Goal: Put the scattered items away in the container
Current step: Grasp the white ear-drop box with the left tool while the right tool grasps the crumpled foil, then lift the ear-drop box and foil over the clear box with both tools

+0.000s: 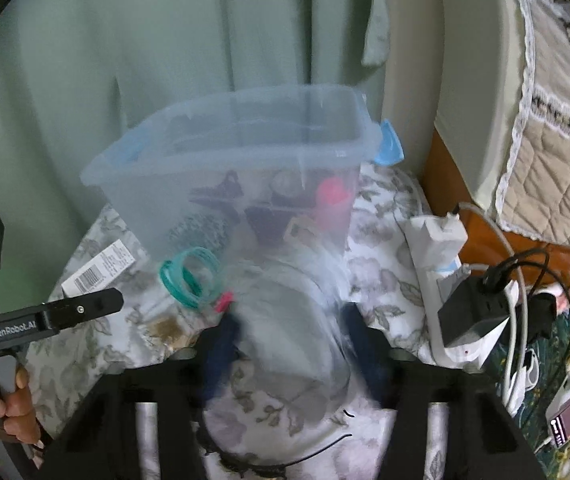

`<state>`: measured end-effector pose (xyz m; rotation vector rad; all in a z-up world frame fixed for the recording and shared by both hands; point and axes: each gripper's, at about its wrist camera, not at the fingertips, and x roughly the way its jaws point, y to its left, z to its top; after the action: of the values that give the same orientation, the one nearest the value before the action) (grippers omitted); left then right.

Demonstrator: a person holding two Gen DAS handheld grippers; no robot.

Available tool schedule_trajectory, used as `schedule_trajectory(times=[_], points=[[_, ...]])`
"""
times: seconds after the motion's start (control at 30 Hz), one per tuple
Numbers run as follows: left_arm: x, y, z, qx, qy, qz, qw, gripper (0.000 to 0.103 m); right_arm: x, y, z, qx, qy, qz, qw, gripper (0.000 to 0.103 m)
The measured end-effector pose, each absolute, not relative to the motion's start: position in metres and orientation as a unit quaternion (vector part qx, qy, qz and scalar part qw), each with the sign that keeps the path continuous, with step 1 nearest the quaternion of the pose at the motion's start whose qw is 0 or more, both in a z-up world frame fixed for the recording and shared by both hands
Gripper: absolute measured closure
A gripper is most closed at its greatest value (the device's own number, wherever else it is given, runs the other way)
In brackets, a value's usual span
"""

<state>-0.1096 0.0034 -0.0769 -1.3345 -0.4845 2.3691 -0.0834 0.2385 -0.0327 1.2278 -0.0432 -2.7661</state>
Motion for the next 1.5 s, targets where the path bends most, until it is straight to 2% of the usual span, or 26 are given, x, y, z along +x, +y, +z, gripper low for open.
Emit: schedule_trajectory(times=[0.03,0.13,0.2,0.3,0.47,0.53,0.6,0.63,0.83,0.9,0.97,1.13,1.5], points=[[-0.108,0.004,-0.073,-0.471,-0.171,0.844,0.19,0.054,-0.083,0.238,-0.03,0.403,-0.013,-0.913,0.057,0.053],[-0.104,0.005,-0.065,-0.464,-0.166,0.848,0.195,0.054,-0.084,0.237,-0.031,0.407,-0.01,-0.911,0.059,0.066],[-0.102,0.007,-0.063,-0.463,-0.163,0.849,0.196,0.054,-0.084,0.24,-0.036,0.414,-0.018,-0.908,0.059,0.079],[-0.102,0.008,-0.065,-0.465,-0.163,0.848,0.196,0.054,-0.083,0.248,-0.044,0.422,-0.033,-0.904,0.059,0.083],[-0.1,0.007,-0.067,-0.469,-0.163,0.847,0.19,0.054,-0.081,0.258,-0.051,0.431,-0.054,-0.899,0.05,0.082],[-0.101,0.005,-0.068,-0.47,-0.165,0.847,0.188,0.054,-0.082,0.263,-0.056,0.441,-0.058,-0.895,0.04,0.073],[-0.1,0.003,-0.068,-0.469,-0.167,0.847,0.185,0.054,-0.08,0.268,-0.062,0.447,-0.064,-0.891,0.035,0.052],[-0.1,0.002,-0.068,-0.469,-0.169,0.847,0.183,0.054,-0.078,0.271,-0.064,0.45,-0.071,-0.89,0.036,0.047],[-0.097,-0.005,-0.069,-0.468,-0.18,0.847,0.175,0.054,-0.063,0.282,-0.081,0.462,-0.075,-0.883,0.028,0.037],[-0.096,-0.007,-0.068,-0.467,-0.183,0.848,0.173,0.054,-0.057,0.285,-0.084,0.46,-0.073,-0.885,0.026,0.027],[-0.095,-0.008,-0.069,-0.467,-0.189,0.847,0.171,0.054,-0.052,0.287,-0.086,0.459,-0.071,-0.885,0.026,0.022],[-0.092,-0.009,-0.071,-0.469,-0.193,0.845,0.17,0.054,-0.05,0.29,-0.091,0.465,-0.067,-0.883,0.013,0.015],[-0.092,-0.01,-0.079,-0.475,-0.198,0.84,0.173,0.054,-0.058,0.292,-0.105,0.471,-0.029,-0.881,-0.036,0.015]])
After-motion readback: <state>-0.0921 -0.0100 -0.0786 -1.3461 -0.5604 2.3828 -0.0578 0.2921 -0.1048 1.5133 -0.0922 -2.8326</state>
